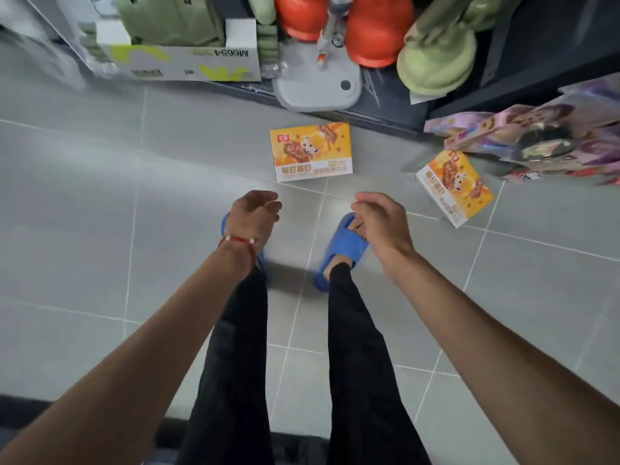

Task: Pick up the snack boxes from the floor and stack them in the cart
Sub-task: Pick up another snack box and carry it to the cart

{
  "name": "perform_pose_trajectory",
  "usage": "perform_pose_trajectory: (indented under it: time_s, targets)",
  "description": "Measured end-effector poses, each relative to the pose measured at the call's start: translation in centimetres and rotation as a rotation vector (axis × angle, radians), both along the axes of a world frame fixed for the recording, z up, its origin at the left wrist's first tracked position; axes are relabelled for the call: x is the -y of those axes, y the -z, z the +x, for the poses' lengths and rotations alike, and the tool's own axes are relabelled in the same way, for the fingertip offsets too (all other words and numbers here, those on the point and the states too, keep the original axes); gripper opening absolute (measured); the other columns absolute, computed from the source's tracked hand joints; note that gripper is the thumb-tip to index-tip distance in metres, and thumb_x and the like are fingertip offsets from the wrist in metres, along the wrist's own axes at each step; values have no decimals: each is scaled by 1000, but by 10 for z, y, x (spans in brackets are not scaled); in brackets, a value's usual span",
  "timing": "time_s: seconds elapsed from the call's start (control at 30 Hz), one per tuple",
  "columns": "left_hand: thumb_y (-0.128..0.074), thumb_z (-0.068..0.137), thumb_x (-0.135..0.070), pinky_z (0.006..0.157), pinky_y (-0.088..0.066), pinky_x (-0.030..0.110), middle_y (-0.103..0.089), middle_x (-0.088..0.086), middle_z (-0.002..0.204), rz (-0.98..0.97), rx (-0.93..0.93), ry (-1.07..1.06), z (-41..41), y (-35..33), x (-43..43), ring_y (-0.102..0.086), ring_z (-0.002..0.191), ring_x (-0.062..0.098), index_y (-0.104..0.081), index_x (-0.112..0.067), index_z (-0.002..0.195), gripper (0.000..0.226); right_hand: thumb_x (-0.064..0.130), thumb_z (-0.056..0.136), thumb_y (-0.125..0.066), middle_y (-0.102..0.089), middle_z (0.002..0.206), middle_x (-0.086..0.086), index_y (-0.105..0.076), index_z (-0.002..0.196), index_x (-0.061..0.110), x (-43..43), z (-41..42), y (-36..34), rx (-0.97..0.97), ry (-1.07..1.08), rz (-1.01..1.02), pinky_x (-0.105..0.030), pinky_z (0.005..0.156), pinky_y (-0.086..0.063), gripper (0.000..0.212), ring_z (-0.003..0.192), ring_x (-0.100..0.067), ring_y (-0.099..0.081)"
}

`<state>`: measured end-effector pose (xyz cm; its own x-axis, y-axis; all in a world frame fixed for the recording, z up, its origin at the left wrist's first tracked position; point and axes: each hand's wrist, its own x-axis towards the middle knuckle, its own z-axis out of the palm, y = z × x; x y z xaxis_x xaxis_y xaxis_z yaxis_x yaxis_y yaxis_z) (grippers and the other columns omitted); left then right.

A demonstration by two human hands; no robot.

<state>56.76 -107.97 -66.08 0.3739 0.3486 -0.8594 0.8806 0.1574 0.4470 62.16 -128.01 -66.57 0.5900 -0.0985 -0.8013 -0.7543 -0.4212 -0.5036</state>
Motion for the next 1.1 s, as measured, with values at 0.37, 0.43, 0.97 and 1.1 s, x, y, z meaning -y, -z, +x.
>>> perform_pose_trajectory:
  time_s: [0.37,0.43,0.97,1.1]
  targets:
    - [-56,86,-24,98,-52,44,-73,8,108,161,-32,20,23,174,3,-65,102,34,-72,-18,114,33,22,97,-60,-68,100,8,-71,106,26,9,25,175,-21,107,-91,-29,79,-51,15,96,-15,-64]
    - [-60,84,-27,98,-51,38,-71,10,118,201,-26,22,31,207,1,-64,112,32,-70,-15,118,37,23,96,-62,-67,103,7,-71,114,21,8,34,209,34,103,-133,-23,76,-45,20,96,-14,-61]
    - [-62,72,-66,99,-54,46,-72,-8,117,130,131,-101,89,409,-14,-71,103,15,-60,-31,121,60,58,93,-57,-73,102,9,-59,120,23,-26,98,404,202,-93,-225,-45,87,-62,44,89,-16,-74]
    - [-53,75,-71,103,-51,50,-73,-7,118,138,117,-165,87,416,-9,-69,108,20,-60,-32,129,67,62,89,-62,-69,103,7,-56,119,19,-29,104,400,169,-134,-280,-47,87,-61,53,92,-19,-72]
